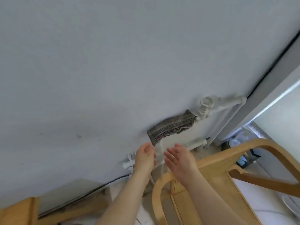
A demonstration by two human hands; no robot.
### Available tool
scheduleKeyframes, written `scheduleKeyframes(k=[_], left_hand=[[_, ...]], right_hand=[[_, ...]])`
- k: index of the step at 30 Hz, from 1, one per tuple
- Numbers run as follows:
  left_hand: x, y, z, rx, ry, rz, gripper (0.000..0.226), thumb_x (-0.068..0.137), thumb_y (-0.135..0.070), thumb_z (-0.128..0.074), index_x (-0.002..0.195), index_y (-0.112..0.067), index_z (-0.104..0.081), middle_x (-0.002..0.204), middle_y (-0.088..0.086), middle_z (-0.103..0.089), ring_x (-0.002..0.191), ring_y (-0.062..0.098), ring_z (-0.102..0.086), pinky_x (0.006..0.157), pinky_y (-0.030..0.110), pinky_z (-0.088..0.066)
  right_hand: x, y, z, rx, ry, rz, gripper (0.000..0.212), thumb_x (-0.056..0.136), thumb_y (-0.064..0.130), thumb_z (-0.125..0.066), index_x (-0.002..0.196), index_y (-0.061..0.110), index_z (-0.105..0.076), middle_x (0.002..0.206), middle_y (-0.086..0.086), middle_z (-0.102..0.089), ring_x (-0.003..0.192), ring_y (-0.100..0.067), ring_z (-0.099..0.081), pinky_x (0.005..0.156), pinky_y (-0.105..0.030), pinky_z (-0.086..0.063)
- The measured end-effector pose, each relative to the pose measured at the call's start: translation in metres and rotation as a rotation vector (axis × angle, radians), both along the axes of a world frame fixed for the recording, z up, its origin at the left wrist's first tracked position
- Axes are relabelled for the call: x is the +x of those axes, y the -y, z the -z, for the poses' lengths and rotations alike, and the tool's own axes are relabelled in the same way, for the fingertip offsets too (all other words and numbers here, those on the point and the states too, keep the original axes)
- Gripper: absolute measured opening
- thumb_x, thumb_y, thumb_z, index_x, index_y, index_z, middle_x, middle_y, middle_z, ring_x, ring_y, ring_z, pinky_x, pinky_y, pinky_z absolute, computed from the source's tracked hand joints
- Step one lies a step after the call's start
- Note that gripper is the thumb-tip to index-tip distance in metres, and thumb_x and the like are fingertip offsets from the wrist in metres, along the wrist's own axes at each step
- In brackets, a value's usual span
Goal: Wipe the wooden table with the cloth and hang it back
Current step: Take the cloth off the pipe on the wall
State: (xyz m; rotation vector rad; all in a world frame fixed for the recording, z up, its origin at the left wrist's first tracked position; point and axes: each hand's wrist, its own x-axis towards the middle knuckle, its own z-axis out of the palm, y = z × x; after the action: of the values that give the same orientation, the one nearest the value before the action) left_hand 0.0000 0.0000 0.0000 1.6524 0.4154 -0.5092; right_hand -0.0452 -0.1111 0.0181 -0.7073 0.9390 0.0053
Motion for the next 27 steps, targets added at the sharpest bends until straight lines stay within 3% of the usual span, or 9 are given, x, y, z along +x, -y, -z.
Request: scheduleKeyframes(k=[3, 6, 10, 13, 17, 22, 24, 25, 27], left_hand=[[0.044, 0.012, 0.043, -0.011, -0.106, -0.007, 0.041, 0.097, -0.021, -0.049, 0.137, -0.019, -0.042, 0.125, 0.004, -0.056, 0.1, 0.018, -0.06, 0.077, 0.03, -0.053], [0.064, 0.019, 0.062, -0.09, -0.175, -0.008, 0.019, 0.095, -0.016, -0.053, 0.114, -0.019, -0.055, 0.107, 0.005, -0.065, 0.079, 0.015, -0.06, 0.065, 0.027, -0.05], [0.07, 0.02, 0.058, -0.069, -0.087, -0.059, 0.012, 0.092, -0.013, -0.06, 0.098, -0.02, -0.067, 0.087, 0.003, -0.072, 0.071, 0.013, -0.065, 0.068, 0.028, -0.055], [0.059, 0.017, 0.032, -0.024, 0.049, 0.034, 0.008, 0.087, -0.018, -0.067, 0.089, -0.026, -0.067, 0.084, 0.002, -0.072, 0.078, 0.014, -0.068, 0.076, 0.031, -0.057], [0.035, 0.014, -0.011, -0.04, 0.1, 0.105, 0.008, 0.083, -0.024, -0.071, 0.082, -0.018, -0.066, 0.078, 0.016, -0.068, 0.072, 0.027, -0.065, 0.073, 0.042, -0.055], [0.009, 0.003, -0.073, -0.182, 0.061, 0.086, 0.021, 0.085, -0.028, -0.069, 0.085, -0.007, -0.068, 0.08, 0.013, -0.072, 0.08, 0.032, -0.07, 0.078, 0.051, -0.057], [-0.001, -0.01, -0.097, -0.241, 0.03, 0.069, 0.028, 0.085, -0.031, -0.068, 0.089, -0.003, -0.069, 0.085, 0.018, -0.072, 0.084, 0.038, -0.069, 0.078, 0.052, -0.057], [-0.006, -0.015, -0.109, -0.271, 0.023, 0.076, 0.032, 0.085, -0.032, -0.067, 0.092, -0.001, -0.068, 0.087, 0.021, -0.072, 0.086, 0.041, -0.068, 0.079, 0.051, -0.056], [-0.021, -0.025, -0.132, -0.336, 0.015, 0.101, 0.036, 0.087, -0.034, -0.064, 0.095, 0.001, -0.068, 0.093, 0.022, -0.071, 0.089, 0.041, -0.067, 0.081, 0.049, -0.055]], right_hand=[[0.046, 0.001, 0.035, 0.001, -0.064, -0.052, 0.04, 0.098, 0.007, -0.05, 0.135, 0.02, -0.045, 0.12, -0.011, -0.059, 0.114, -0.027, -0.058, 0.086, -0.041, -0.054], [0.074, 0.0, 0.056, 0.037, -0.072, -0.089, 0.055, 0.097, 0.009, -0.053, 0.146, 0.028, -0.034, 0.122, -0.006, -0.056, 0.12, -0.023, -0.052, 0.091, -0.041, -0.053], [0.09, -0.003, 0.066, 0.008, -0.08, -0.116, 0.053, 0.095, 0.012, -0.055, 0.144, 0.021, -0.037, 0.118, -0.011, -0.064, 0.1, -0.024, -0.065, 0.066, -0.034, -0.055], [0.087, -0.005, 0.052, -0.106, -0.124, -0.137, 0.051, 0.096, 0.016, -0.055, 0.144, 0.019, -0.036, 0.107, -0.012, -0.064, 0.087, -0.023, -0.063, 0.064, -0.035, -0.05], [0.069, -0.007, 0.007, -0.26, -0.164, -0.202, 0.017, 0.099, 0.022, -0.052, 0.103, 0.009, -0.062, 0.091, -0.012, -0.065, 0.075, -0.021, -0.061, 0.062, -0.032, -0.049], [0.035, 0.006, -0.051, -0.718, -0.167, -0.765, 0.049, 0.102, 0.037, -0.039, 0.097, -0.002, -0.067, 0.068, -0.009, -0.063, 0.055, -0.02, -0.057, 0.05, -0.027, -0.045], [0.016, 0.01, -0.07, -1.225, -0.173, -1.019, 0.058, 0.098, 0.058, -0.028, 0.11, 0.013, -0.062, 0.082, 0.0, -0.059, 0.075, -0.019, -0.057, 0.067, -0.034, -0.046], [0.005, 0.01, -0.083, -1.305, -0.08, -1.013, 0.059, 0.093, 0.066, -0.026, 0.117, 0.022, -0.057, 0.096, 0.002, -0.056, 0.089, -0.018, -0.055, 0.077, -0.033, -0.045], [-0.019, 0.004, -0.113, -0.994, 0.24, -0.947, 0.057, 0.088, 0.064, -0.035, 0.131, 0.029, -0.048, 0.119, 0.003, -0.056, 0.11, -0.011, -0.056, 0.089, -0.025, -0.047]])
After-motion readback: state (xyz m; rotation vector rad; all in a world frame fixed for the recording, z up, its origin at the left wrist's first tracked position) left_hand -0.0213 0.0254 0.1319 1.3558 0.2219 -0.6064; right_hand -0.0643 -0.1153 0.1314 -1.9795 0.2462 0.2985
